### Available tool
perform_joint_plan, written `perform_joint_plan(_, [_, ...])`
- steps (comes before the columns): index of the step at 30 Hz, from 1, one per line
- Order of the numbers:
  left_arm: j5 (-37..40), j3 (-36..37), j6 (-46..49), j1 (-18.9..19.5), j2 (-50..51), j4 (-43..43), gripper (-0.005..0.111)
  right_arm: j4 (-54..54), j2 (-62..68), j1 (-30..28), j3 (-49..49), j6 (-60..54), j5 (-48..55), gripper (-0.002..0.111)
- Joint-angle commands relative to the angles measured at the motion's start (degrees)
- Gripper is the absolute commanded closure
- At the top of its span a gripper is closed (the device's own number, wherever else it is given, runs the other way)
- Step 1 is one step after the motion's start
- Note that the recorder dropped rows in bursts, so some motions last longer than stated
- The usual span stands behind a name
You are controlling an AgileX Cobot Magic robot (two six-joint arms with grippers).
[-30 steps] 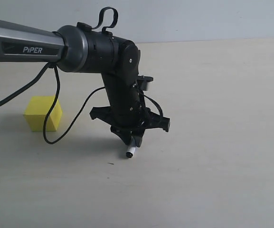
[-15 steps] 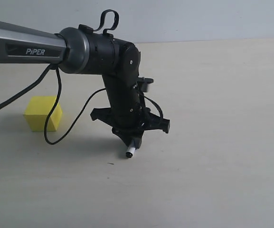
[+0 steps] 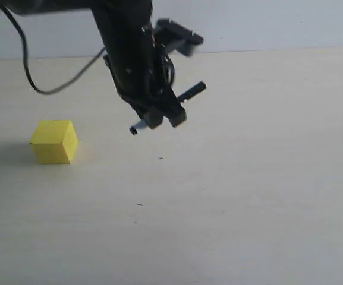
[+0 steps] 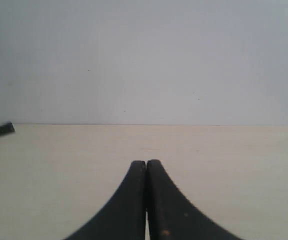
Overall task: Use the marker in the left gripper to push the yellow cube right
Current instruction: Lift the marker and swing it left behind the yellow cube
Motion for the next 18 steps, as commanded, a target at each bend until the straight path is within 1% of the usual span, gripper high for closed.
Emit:
perform_joint_plan(1, [3.54,-0.37,15.03,4.45,-7.31,0.98,0.107,-0.09,-0.38,0.05,0.26,-0.03,-0.32,0.108])
perform_joint_plan(4, [3.54,-0.18,24.44,9.84,-9.84,3.75,0.107,-0.09,-0.38,0.05,0.26,-0.03,-0.32,0.108])
perform_joint_plan(5, [3.54,0.45,25.94,11.4,-10.53,7.62,0.107,-0.09,-0.38,0.05,0.26,-0.03,-0.32,0.108])
perform_joint_plan(7, [3.54,2.04,28.47,12.96,-11.53,15.48,0.107,-0.09,-0.38,0.05,0.26,-0.03,-0.32,0.108])
perform_joint_plan(8, [3.54,2.7,30.87,13.78,-11.63,17.87,0.107,-0.09,-0.38,0.05,0.26,-0.03,-0.32,0.108])
perform_joint_plan(10, [3.54,3.74,36.11,16.26,-11.75,18.85,0.107,-0.09,-0.38,0.05,0.26,-0.03,-0.32,0.108])
perform_joint_plan(12, [3.54,4.31,37.81,19.59,-10.99,18.6,0.107,-0.09,-0.38,0.05,0.26,-0.03,-0.32,0.108])
perform_joint_plan(15, [3.54,4.53,37.81,25.5,-8.66,18.8,0.107,-0.09,-0.38,0.05,0.26,-0.03,-0.32,0.108])
perform_joint_plan(17, [3.54,4.64,38.68,29.5,-6.4,21.07,0.107,-0.09,-0.38,0.05,0.26,-0.03,-0.32,0.108])
perform_joint_plan(18, [3.54,4.71,37.06,30.84,-5.29,21.79,0.107,-0.09,-0.38,0.05,0.26,-0.03,-0.32,0.108])
